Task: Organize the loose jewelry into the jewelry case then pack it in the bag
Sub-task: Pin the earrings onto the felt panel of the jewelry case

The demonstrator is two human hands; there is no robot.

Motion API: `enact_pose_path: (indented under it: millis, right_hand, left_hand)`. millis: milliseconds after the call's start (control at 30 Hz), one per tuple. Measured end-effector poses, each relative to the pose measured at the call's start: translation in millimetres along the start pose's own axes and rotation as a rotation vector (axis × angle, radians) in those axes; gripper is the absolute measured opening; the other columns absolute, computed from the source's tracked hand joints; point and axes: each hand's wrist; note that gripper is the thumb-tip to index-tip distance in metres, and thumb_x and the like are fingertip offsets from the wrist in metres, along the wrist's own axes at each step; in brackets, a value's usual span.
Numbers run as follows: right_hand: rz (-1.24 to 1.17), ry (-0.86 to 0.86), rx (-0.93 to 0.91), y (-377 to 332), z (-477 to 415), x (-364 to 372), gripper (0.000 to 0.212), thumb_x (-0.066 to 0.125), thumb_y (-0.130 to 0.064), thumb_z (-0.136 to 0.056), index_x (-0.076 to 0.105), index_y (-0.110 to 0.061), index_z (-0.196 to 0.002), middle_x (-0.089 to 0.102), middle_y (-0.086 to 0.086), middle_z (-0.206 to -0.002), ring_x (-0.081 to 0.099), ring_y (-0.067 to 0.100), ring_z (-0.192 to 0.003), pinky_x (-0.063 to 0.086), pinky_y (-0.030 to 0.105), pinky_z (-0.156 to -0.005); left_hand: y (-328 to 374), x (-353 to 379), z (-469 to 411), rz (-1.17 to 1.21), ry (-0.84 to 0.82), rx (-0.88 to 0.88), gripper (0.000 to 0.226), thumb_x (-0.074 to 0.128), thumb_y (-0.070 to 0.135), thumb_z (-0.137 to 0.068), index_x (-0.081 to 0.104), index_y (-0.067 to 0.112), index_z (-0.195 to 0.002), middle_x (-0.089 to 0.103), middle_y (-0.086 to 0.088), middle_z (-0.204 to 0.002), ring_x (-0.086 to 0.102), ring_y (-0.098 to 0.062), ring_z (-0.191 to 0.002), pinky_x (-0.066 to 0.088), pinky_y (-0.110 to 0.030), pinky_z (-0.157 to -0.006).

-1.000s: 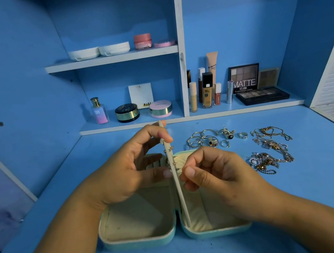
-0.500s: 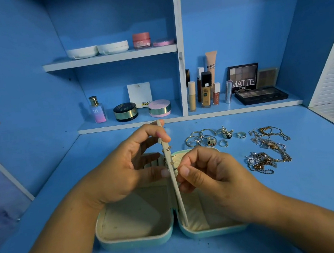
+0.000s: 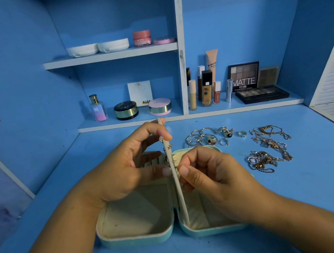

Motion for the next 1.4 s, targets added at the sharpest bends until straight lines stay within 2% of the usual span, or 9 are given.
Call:
enact_pose_path:
  millis: [167,333,433,567,667,767,900,1100,1400]
  right_hand:
    - [0.042,0.009,-0.042,2.9,0.0,0.5,0.014,0.059,-0.038,-0.084,0.062,-0.024,-0.087,0.065,0.019,-0.088,0.059,0.029,-0.074,0.05,0.052,-0.075]
    - [0.05,0.039,-0.068,6.0,0.4,2.3,0.017,0.061,-0.041,-0.084,0.062,-0.024,-0.086,0.063,0.015,-0.08,0.056,0.024,-0.069,0.049,0.05,-0.07]
    - [0.071,0.04,-0.078,5.4,0.9,2.7,0.029,0.06,-0.052,-0.084,0.062,-0.023,-0.088,0.064,0.014,-0.08,0.058,0.028,-0.07,0.05,0.053,-0.069]
    - [0.111,0.03,-0.092,0.0,3.1,-1.3,0.017,0.059,-0.037,-0.086,0.063,-0.021,-0.09,0.066,0.011,-0.083,0.061,0.031,-0.076,0.052,0.051,-0.071]
    - [0.143,0.029,-0.116,-3.8,4.2,-4.0,0.01,0.059,-0.027,-0.089,0.062,-0.017,-0.092,0.067,0.01,-0.085,0.061,0.027,-0.076,0.053,0.044,-0.071]
    - [0.213,0.029,-0.128,-4.1,3.1,-3.5,0.006,0.059,-0.021,-0.088,0.061,-0.015,-0.09,0.065,0.005,-0.08,0.06,0.021,-0.072,0.053,0.035,-0.067]
    - [0.295,0.004,-0.132,-5.1,1.6,-3.1,0.007,0.055,-0.024,-0.091,0.059,-0.019,-0.088,0.06,-0.001,-0.076,0.057,0.017,-0.068,0.05,0.033,-0.062]
    - [0.318,-0.019,-0.118,-6.8,1.3,-3.3,0.009,0.054,-0.03,-0.092,0.058,-0.022,-0.09,0.063,0.001,-0.081,0.06,0.022,-0.073,0.05,0.045,-0.066]
    - [0.404,-0.009,-0.167,-7.5,-1.0,-4.5,0.005,0.057,-0.025,-0.09,0.059,-0.021,-0.088,0.057,-0.008,-0.075,0.054,0.014,-0.071,0.049,0.029,-0.064]
  left_hand:
    - [1.2,0.8,-0.2,-0.01,-0.008,0.0,0.045,0.086,0.028,-0.068,0.06,0.038,-0.103,0.056,0.004,-0.115,0.055,-0.028,-0.093,0.056,-0.029,-0.079]
    - [1.0,3.5,-0.7,-0.039,0.005,0.005,0.042,0.082,0.023,-0.07,0.06,0.04,-0.101,0.053,0.008,-0.13,0.06,-0.016,-0.087,0.054,-0.025,-0.073]
    - [1.7,3.7,-0.2,-0.026,-0.011,0.007,0.044,0.086,0.034,-0.067,0.059,0.039,-0.102,0.05,0.009,-0.137,0.06,-0.013,-0.087,0.054,-0.024,-0.072]
    - [1.6,2.2,0.1,-0.017,-0.02,0.002,0.045,0.085,0.036,-0.067,0.059,0.038,-0.103,0.052,0.001,-0.127,0.059,-0.016,-0.087,0.054,-0.024,-0.072]
    - [0.9,1.5,0.2,-0.009,-0.027,-0.001,0.045,0.085,0.036,-0.068,0.059,0.039,-0.104,0.056,0.006,-0.111,0.055,-0.024,-0.085,0.055,-0.027,-0.071]
    - [0.7,1.2,0.6,-0.019,-0.035,-0.006,0.045,0.084,0.035,-0.069,0.058,0.038,-0.106,0.055,0.008,-0.111,0.055,-0.024,-0.085,0.056,-0.027,-0.071]
    - [1.0,2.2,0.6,-0.035,-0.037,-0.005,0.045,0.084,0.037,-0.07,0.058,0.038,-0.107,0.054,0.008,-0.118,0.055,-0.017,-0.082,0.053,-0.024,-0.07]
    - [0.1,1.9,0.3,-0.071,-0.014,-0.002,0.046,0.084,0.043,-0.068,0.057,0.042,-0.106,0.056,0.016,-0.112,0.052,-0.027,-0.085,0.055,-0.029,-0.073]
    - [-0.5,0.9,0.8,-0.063,-0.018,0.001,0.047,0.085,0.04,-0.067,0.058,0.04,-0.106,0.055,0.013,-0.118,0.054,-0.027,-0.087,0.055,-0.029,-0.073]
Point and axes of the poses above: each hand's wrist, its own z-axis away from the middle knuckle, its own x-axis out of the palm, y = z × x
